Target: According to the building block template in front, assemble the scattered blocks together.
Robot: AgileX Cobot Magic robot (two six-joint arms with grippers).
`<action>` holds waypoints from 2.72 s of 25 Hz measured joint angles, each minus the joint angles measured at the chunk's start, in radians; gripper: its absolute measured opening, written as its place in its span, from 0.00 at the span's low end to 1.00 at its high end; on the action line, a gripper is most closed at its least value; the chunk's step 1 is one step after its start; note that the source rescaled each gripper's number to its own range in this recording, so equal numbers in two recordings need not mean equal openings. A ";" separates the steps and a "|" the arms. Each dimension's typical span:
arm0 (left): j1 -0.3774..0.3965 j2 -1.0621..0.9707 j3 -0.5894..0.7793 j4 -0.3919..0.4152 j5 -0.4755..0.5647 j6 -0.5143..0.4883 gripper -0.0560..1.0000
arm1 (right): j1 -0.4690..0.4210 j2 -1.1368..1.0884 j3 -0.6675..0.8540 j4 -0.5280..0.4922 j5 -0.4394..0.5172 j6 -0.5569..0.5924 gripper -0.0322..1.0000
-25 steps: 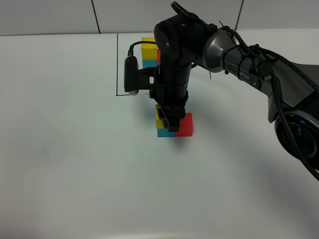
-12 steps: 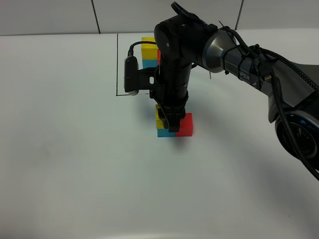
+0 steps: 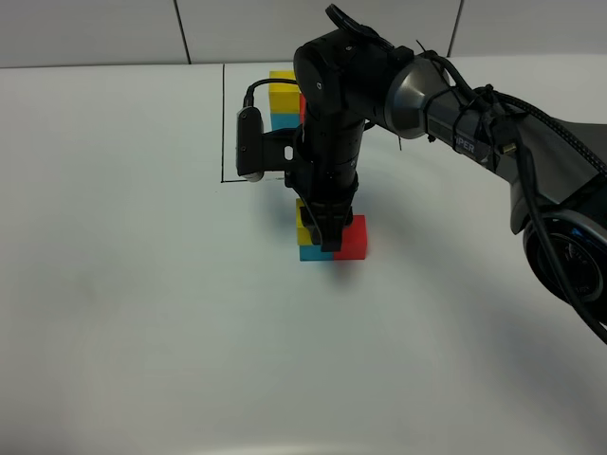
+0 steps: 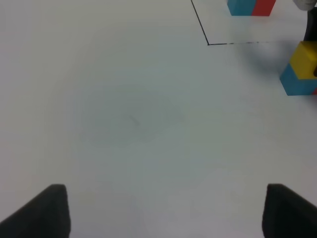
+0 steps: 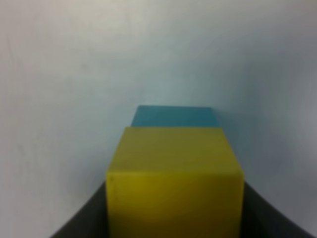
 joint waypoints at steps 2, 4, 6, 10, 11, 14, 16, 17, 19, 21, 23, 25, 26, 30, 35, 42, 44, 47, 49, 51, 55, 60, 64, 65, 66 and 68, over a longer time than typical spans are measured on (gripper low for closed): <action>0.000 0.000 0.000 0.000 0.000 0.000 0.97 | 0.000 0.000 0.000 0.000 0.000 0.000 0.05; 0.000 0.000 0.000 0.000 0.000 0.000 0.97 | 0.000 0.000 0.000 0.000 0.000 0.000 0.05; 0.000 0.000 0.000 0.000 0.000 0.000 0.97 | 0.000 0.000 0.000 0.000 0.000 0.000 0.05; 0.000 0.000 0.000 0.000 0.000 0.000 0.97 | 0.000 0.000 0.000 0.000 0.001 -0.001 0.05; 0.000 0.000 0.000 0.000 0.000 0.000 0.97 | 0.000 0.000 0.000 -0.002 0.002 -0.003 0.08; 0.000 0.000 0.000 0.000 0.000 0.000 0.97 | 0.000 0.012 0.003 -0.016 0.013 -0.004 0.32; 0.000 0.000 0.000 0.000 0.000 0.000 0.97 | -0.002 0.013 0.004 -0.026 0.015 -0.004 0.53; 0.000 0.000 0.000 0.000 0.000 0.000 0.97 | -0.002 0.009 0.004 -0.027 0.016 -0.004 0.62; 0.000 0.000 0.000 0.000 0.000 0.000 0.97 | -0.005 -0.002 0.004 -0.030 0.018 -0.004 0.80; 0.000 0.000 0.000 0.000 0.000 0.000 0.97 | -0.005 -0.022 0.004 -0.036 0.018 0.006 0.90; 0.000 0.000 0.000 0.000 0.000 0.000 0.97 | -0.009 -0.054 0.004 -0.047 0.019 0.031 0.95; 0.000 0.000 0.000 0.000 0.000 0.000 0.97 | -0.014 -0.083 0.006 -0.059 0.020 0.070 0.97; 0.000 0.000 0.000 0.000 0.000 0.000 0.97 | -0.021 -0.102 0.013 -0.065 0.019 0.091 0.97; 0.000 0.000 0.000 0.000 0.000 0.000 0.97 | -0.065 -0.183 0.109 -0.074 0.000 0.199 0.98; 0.000 0.000 0.000 0.000 0.000 0.000 0.97 | -0.152 -0.316 0.357 -0.073 -0.140 0.365 0.98; 0.000 0.000 0.000 0.000 0.000 0.000 0.97 | -0.279 -0.550 0.720 -0.052 -0.292 0.576 0.98; 0.000 0.000 0.000 0.000 0.000 0.000 0.97 | -0.315 -0.614 0.811 -0.051 -0.321 0.621 0.98; 0.000 0.000 0.000 0.000 0.000 0.000 0.97 | -0.364 -0.691 0.913 -0.049 -0.350 0.656 0.98; 0.000 0.000 0.000 0.000 0.000 0.000 0.97 | -0.388 -0.727 0.952 -0.049 -0.351 0.671 0.98; 0.000 0.000 0.000 0.000 0.000 0.000 0.97 | -0.397 -0.748 0.967 -0.052 -0.349 0.684 0.98; 0.000 0.000 0.000 0.000 0.000 0.000 0.97 | -0.398 -0.751 0.968 -0.053 -0.350 0.694 0.98; 0.000 0.000 0.000 0.000 0.000 0.000 0.97 | -0.398 -0.751 0.969 -0.054 -0.352 0.712 0.98; 0.000 0.000 0.000 0.000 0.000 0.000 0.97 | -0.398 -0.751 0.969 -0.054 -0.363 0.720 0.98; 0.000 0.000 0.000 0.000 0.000 0.000 0.97 | -0.398 -0.751 0.969 -0.054 -0.369 0.723 0.98; 0.000 0.000 0.000 0.000 0.000 0.000 0.97 | -0.398 -0.751 0.969 -0.054 -0.378 0.723 0.98; 0.000 0.000 0.000 0.000 0.000 0.000 0.97 | -0.398 -0.751 0.969 -0.055 -0.404 0.723 0.98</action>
